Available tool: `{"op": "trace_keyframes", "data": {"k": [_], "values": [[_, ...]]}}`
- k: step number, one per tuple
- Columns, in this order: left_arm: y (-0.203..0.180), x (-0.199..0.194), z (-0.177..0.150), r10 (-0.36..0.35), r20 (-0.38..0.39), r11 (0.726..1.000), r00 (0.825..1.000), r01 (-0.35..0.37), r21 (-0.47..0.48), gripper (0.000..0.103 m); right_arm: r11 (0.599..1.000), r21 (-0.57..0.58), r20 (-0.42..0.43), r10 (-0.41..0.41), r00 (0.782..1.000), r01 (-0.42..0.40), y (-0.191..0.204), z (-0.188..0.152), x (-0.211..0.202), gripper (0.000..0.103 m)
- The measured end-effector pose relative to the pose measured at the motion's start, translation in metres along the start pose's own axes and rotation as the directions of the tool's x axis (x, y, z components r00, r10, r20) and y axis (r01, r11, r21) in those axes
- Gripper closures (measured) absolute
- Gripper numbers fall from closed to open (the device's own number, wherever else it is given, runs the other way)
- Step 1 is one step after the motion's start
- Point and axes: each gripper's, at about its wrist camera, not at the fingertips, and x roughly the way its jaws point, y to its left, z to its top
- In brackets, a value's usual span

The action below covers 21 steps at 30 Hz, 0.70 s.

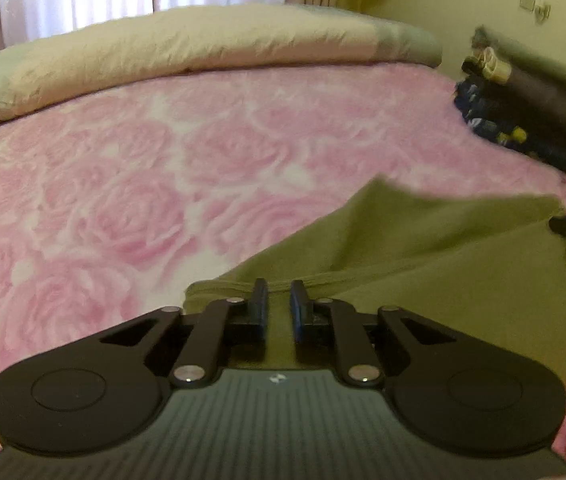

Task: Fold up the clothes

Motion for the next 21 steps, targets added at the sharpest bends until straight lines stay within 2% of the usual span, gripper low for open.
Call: {"op": "trace_keyframes", "data": {"k": [1, 4, 6, 8, 11, 13, 16, 17, 18, 19, 21], "values": [[0.001, 0.001, -0.003, -0.003, 0.022, 1.0, 1.0, 0.003, 0.0, 0.091, 1.0, -0.012, 0.006, -0.007, 1.0, 0.007, -0.003, -0.006, 0.006, 0.067], [0.001, -0.003, 0.004, 0.0, 0.003, 1.0, 1.0, 0.0, -0.002, 0.092, 1.0, -0.012, 0.028, -0.002, 1.0, 0.002, -0.011, -0.011, 0.004, 0.067], [0.002, -0.012, 0.016, -0.031, 0.007, 0.999, 1.0, 0.031, -0.039, 0.092, 1.0, 0.018, 0.011, -0.006, 1.0, 0.006, -0.016, -0.002, 0.003, 0.066], [-0.004, -0.014, 0.03, -0.071, 0.039, 0.997, 0.997, 0.072, -0.035, 0.092, 0.998, 0.064, 0.057, 0.004, 0.998, -0.008, -0.021, 0.013, -0.007, 0.066], [-0.023, -0.002, 0.048, -0.156, 0.05, 0.988, 0.986, 0.156, 0.003, 0.092, 0.995, 0.042, 0.094, 0.084, 0.992, -0.088, -0.014, 0.03, -0.005, 0.066], [-0.04, 0.019, 0.053, -0.202, 0.028, 0.979, 0.979, 0.201, 0.041, 0.092, 0.992, -0.029, 0.059, 0.125, 0.99, -0.123, 0.001, 0.033, 0.01, 0.066], [-0.047, 0.052, 0.052, -0.203, -0.004, 0.979, 0.979, 0.203, 0.021, 0.091, 0.986, -0.111, -0.017, 0.127, 0.992, -0.128, 0.018, 0.026, 0.036, 0.066], [-0.044, 0.06, 0.052, -0.193, -0.006, 0.981, 0.981, 0.193, 0.001, 0.098, 0.986, -0.116, -0.017, 0.118, 0.993, -0.119, 0.017, 0.023, 0.041, 0.066], [-0.04, 0.068, 0.051, -0.182, -0.008, 0.983, 0.983, 0.182, -0.019, 0.1, 0.986, -0.122, -0.018, 0.109, 0.994, -0.111, 0.017, 0.019, 0.046, 0.067], [-0.037, 0.073, 0.051, -0.173, -0.009, 0.984, 0.985, 0.172, -0.036, 0.1, 0.988, -0.105, -0.017, 0.109, 0.994, -0.111, 0.014, 0.018, 0.048, 0.067], [-0.031, 0.049, 0.044, -0.164, 0.008, 0.985, 0.986, 0.165, -0.045, 0.099, 0.99, 0.012, -0.002, 0.138, 0.99, -0.138, -0.002, 0.021, 0.043, 0.067]]}}
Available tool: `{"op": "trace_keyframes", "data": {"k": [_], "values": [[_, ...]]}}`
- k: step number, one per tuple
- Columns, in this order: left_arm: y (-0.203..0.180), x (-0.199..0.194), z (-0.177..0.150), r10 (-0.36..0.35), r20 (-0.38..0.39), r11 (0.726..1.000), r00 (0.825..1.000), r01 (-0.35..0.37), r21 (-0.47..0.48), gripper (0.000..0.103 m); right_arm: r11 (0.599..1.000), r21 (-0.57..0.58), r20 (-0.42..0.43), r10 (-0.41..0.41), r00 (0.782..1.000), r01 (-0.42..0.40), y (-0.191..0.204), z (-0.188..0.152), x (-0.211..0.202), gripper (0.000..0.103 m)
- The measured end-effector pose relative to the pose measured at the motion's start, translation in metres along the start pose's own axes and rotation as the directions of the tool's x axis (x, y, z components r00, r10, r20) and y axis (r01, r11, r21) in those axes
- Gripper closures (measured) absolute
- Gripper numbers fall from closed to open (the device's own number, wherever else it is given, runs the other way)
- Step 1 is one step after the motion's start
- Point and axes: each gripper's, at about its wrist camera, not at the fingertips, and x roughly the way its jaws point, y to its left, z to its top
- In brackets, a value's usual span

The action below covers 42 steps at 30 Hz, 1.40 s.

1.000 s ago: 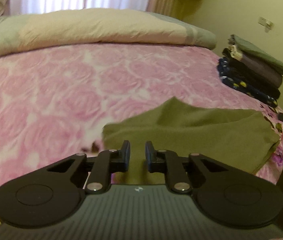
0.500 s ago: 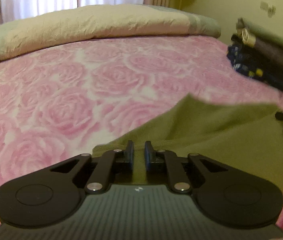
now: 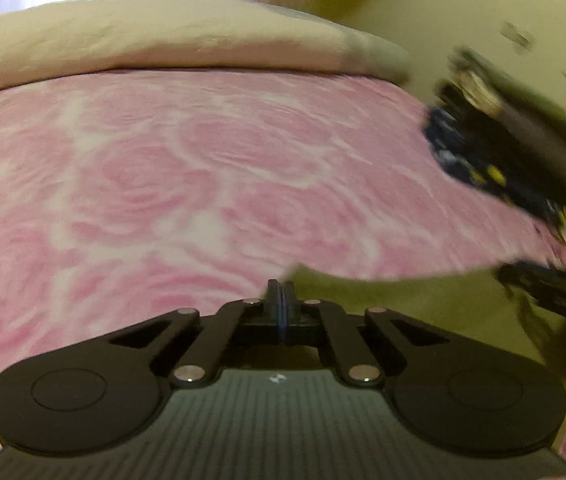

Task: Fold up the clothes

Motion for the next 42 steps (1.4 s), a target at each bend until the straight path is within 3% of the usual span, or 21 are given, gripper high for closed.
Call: {"op": "trace_keyframes", "data": {"k": [3, 5, 7, 11, 14, 16, 19, 23, 26, 30, 35, 36, 37, 38, 42], "values": [[0.004, -0.037, -0.009, 0.012, 0.026, 1.0, 1.0, -0.012, -0.013, 0.094, 0.99, 0.137, 0.045, 0.01, 0.999, -0.017, -0.017, 0.006, -0.022, 0.067], [0.007, -0.062, -0.015, 0.02, 0.044, 1.0, 0.999, -0.019, -0.022, 0.094, 0.99, 0.142, 0.091, -0.032, 0.995, 0.019, -0.019, 0.009, -0.048, 0.067], [0.01, -0.086, -0.021, 0.028, 0.061, 0.999, 0.998, -0.027, -0.032, 0.094, 0.993, 0.116, 0.113, -0.002, 0.994, -0.011, -0.018, 0.005, -0.073, 0.067], [-0.006, -0.125, -0.064, 0.01, 0.016, 0.999, 1.0, -0.011, 0.031, 0.093, 1.0, -0.01, 0.064, 0.006, 0.998, -0.006, 0.001, -0.025, -0.103, 0.067], [-0.015, -0.124, -0.1, 0.091, -0.06, 0.994, 0.994, -0.087, 0.064, 0.091, 0.995, -0.098, -0.011, -0.015, 1.0, 0.014, 0.011, -0.052, -0.106, 0.067], [-0.019, -0.134, -0.107, 0.126, -0.036, 0.99, 0.991, -0.123, 0.07, 0.091, 0.996, -0.084, -0.027, -0.018, 0.999, 0.016, 0.009, -0.064, -0.108, 0.067], [-0.027, -0.148, -0.104, 0.132, -0.013, 0.988, 0.991, -0.13, 0.085, 0.091, 0.998, -0.054, -0.02, -0.039, 0.999, 0.037, 0.011, -0.057, -0.124, 0.067], [-0.022, -0.145, -0.113, 0.146, -0.053, 0.988, 0.988, -0.144, 0.051, 0.092, 0.998, -0.049, -0.013, -0.044, 0.999, 0.044, 0.015, -0.055, -0.131, 0.067], [-0.023, -0.15, -0.117, 0.16, -0.056, 0.987, 0.986, -0.159, 0.016, 0.092, 0.999, -0.011, -0.101, -0.047, 0.994, 0.046, 0.011, -0.068, -0.114, 0.067], [-0.032, -0.166, -0.112, 0.196, -0.091, 0.981, 0.976, -0.195, 0.022, 0.091, 0.994, 0.086, -0.123, -0.058, 0.991, 0.068, 0.012, -0.066, -0.133, 0.066], [-0.04, -0.184, -0.111, 0.25, -0.126, 0.967, 0.96, -0.253, -0.008, 0.081, 0.985, 0.159, -0.148, -0.041, 0.988, 0.065, 0.022, -0.072, -0.165, 0.066], [-0.042, -0.188, -0.111, 0.252, -0.128, 0.967, 0.959, -0.256, -0.009, 0.08, 0.984, 0.171, -0.154, -0.032, 0.988, 0.059, 0.024, -0.073, -0.171, 0.06], [-0.043, -0.192, -0.112, 0.255, -0.13, 0.966, 0.958, -0.259, -0.009, 0.078, 0.982, 0.183, -0.159, -0.024, 0.987, 0.053, 0.026, -0.074, -0.177, 0.037], [-0.046, -0.196, -0.112, 0.26, -0.131, 0.965, 0.957, -0.263, -0.009, 0.075, 0.981, 0.187, -0.155, -0.017, 0.988, 0.046, 0.029, -0.075, -0.184, 0.028], [-0.053, -0.216, -0.113, 0.275, -0.122, 0.961, 0.954, -0.277, -0.005, 0.07, 0.985, 0.171, -0.117, -0.007, 0.993, 0.027, 0.041, -0.071, -0.21, 0.027]]}}
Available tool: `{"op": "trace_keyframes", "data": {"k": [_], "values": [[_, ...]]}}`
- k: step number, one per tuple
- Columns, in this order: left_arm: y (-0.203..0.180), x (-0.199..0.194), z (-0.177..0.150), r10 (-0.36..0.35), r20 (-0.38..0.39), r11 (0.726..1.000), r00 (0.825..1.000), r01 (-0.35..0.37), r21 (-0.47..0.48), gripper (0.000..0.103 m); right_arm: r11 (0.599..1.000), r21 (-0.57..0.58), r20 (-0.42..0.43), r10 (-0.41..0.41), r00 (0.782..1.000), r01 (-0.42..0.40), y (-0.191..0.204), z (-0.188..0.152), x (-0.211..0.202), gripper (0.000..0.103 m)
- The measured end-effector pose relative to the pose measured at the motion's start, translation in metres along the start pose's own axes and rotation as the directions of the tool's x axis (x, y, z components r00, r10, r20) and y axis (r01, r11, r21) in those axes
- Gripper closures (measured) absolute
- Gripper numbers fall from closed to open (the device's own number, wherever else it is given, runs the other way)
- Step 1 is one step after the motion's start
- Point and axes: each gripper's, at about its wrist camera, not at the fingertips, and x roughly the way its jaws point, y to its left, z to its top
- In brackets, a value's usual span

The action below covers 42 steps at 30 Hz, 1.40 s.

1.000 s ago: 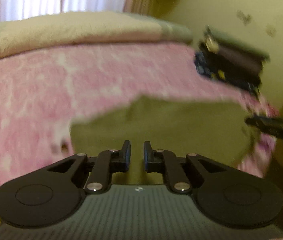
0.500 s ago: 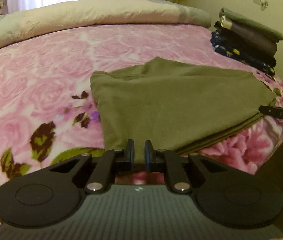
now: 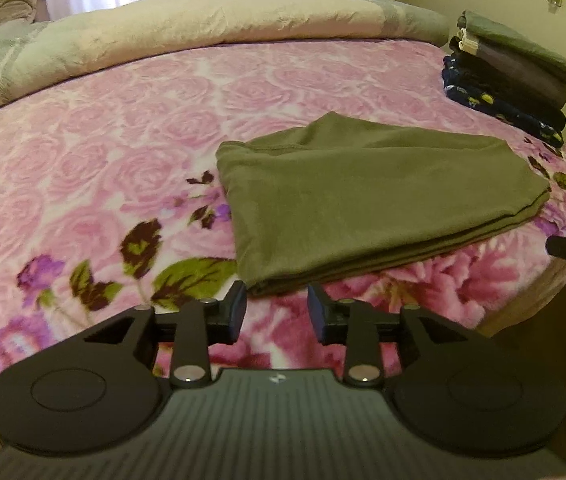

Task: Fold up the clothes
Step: 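Open both grippers and withdraw them from the folded trousers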

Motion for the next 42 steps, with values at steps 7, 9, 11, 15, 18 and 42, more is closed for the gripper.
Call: {"op": "trace_keyframes", "data": {"k": [7, 9, 11, 15, 18, 42], "values": [[0.003, -0.028, -0.009, 0.018, 0.016, 1.0, 1.0, -0.018, -0.008, 0.066, 0.998, -0.004, 0.015, -0.063, 0.998, 0.063, 0.014, -0.001, -0.032, 0.027], [0.004, -0.036, -0.012, 0.023, 0.021, 1.0, 1.0, -0.023, -0.01, 0.066, 0.997, -0.004, 0.014, -0.072, 0.997, 0.072, 0.017, -0.004, -0.04, 0.027], [0.005, -0.044, -0.014, 0.028, 0.025, 1.0, 0.999, -0.028, -0.012, 0.065, 0.997, -0.008, 0.012, -0.072, 0.997, 0.072, 0.021, -0.007, -0.046, 0.027], [0.006, -0.058, -0.021, 0.032, 0.035, 0.999, 0.999, -0.032, -0.011, 0.064, 0.997, -0.028, 0.015, -0.072, 0.997, 0.073, 0.032, -0.014, -0.059, 0.027], [0.007, -0.069, -0.026, 0.025, 0.048, 1.0, 0.999, -0.025, -0.01, 0.062, 0.997, -0.04, 0.021, -0.066, 0.998, 0.067, 0.04, -0.019, -0.069, 0.027], [0.009, -0.094, -0.045, 0.032, 0.074, 0.999, 0.997, -0.03, -0.015, 0.06, 0.995, -0.097, 0.045, -0.029, 0.999, 0.034, 0.066, -0.032, -0.1, 0.027]]}}
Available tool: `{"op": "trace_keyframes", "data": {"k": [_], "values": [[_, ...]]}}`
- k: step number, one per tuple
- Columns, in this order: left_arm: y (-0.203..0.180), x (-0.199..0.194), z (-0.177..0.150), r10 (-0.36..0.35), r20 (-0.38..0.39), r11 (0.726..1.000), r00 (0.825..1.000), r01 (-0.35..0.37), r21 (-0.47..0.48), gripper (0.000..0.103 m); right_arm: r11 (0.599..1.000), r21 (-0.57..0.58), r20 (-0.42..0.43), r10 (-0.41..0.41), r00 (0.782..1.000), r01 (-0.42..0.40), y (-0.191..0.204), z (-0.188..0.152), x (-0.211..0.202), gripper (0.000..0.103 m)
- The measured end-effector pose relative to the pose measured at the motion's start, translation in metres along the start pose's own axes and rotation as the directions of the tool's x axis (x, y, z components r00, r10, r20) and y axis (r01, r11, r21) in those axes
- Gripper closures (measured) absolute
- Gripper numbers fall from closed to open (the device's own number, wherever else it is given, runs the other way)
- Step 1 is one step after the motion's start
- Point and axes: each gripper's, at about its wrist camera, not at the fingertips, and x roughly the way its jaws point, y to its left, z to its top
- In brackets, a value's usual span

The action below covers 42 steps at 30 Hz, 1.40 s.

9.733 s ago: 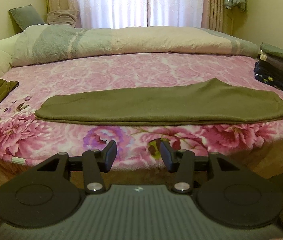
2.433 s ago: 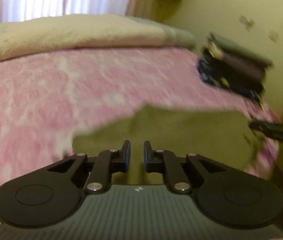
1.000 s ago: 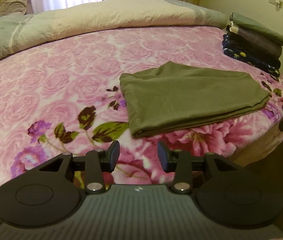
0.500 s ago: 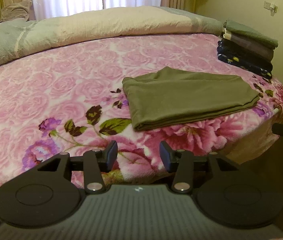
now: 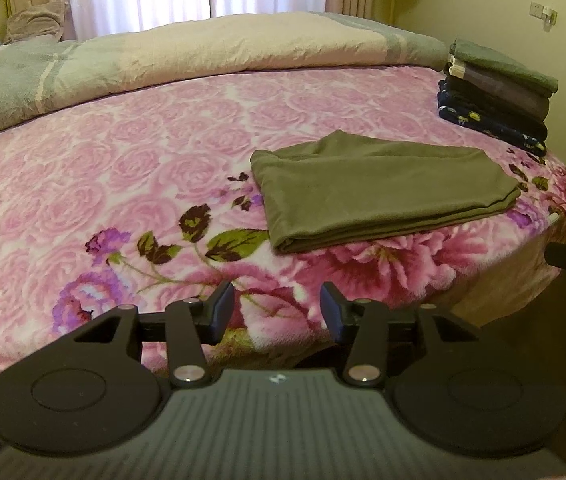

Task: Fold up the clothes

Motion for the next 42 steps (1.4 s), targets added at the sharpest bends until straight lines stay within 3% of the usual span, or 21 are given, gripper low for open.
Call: {"op": "trace_keyframes", "data": {"k": [14, 19, 26, 33, 36, 38, 39, 40, 42], "values": [[0.003, 0.037, 0.002, 0.006, -0.08, 1.0, 0.997, -0.006, -0.001, 0.059, 0.999, 0.038, -0.058, -0.008, 0.998, 0.01, -0.011, -0.001, 0.031, 0.027], [0.012, 0.054, 0.007, -0.041, -0.073, 0.999, 0.996, 0.04, -0.018, 0.061, 0.995, 0.102, -0.098, -0.011, 0.995, 0.021, -0.025, 0.0, 0.055, 0.027], [0.015, 0.077, 0.022, -0.121, -0.03, 0.993, 0.992, 0.12, -0.015, 0.08, 0.968, 0.252, -0.123, 0.028, 0.992, 0.004, -0.053, 0.002, 0.084, 0.027], [0.002, 0.104, 0.04, -0.182, 0.0, 0.983, 0.983, 0.182, 0.019, 0.083, 0.863, 0.494, -0.055, 0.157, 0.986, -0.109, -0.093, 0.007, 0.108, 0.028], [-0.004, 0.12, 0.047, -0.196, 0.01, 0.98, 0.981, 0.195, 0.027, 0.083, 0.809, 0.565, 0.0, 0.193, 0.981, -0.16, -0.108, 0.01, 0.116, 0.05], [-0.005, 0.129, 0.05, -0.199, 0.011, 0.98, 0.98, 0.199, 0.025, 0.083, 0.773, 0.606, 0.039, 0.207, 0.977, -0.188, -0.118, 0.014, 0.125, 0.05], [-0.004, 0.133, 0.051, -0.2, 0.012, 0.98, 0.98, 0.2, 0.024, 0.084, 0.755, 0.622, 0.063, 0.218, 0.974, -0.209, -0.123, 0.016, 0.129, 0.059], [-0.004, 0.138, 0.051, -0.201, 0.012, 0.979, 0.98, 0.2, 0.023, 0.085, 0.738, 0.634, 0.091, 0.228, 0.969, -0.233, -0.128, 0.018, 0.134, 0.075], [-0.004, 0.146, 0.053, -0.202, 0.012, 0.979, 0.979, 0.201, 0.02, 0.086, 0.705, 0.658, 0.134, 0.237, 0.962, -0.265, -0.137, 0.022, 0.145, 0.076]]}}
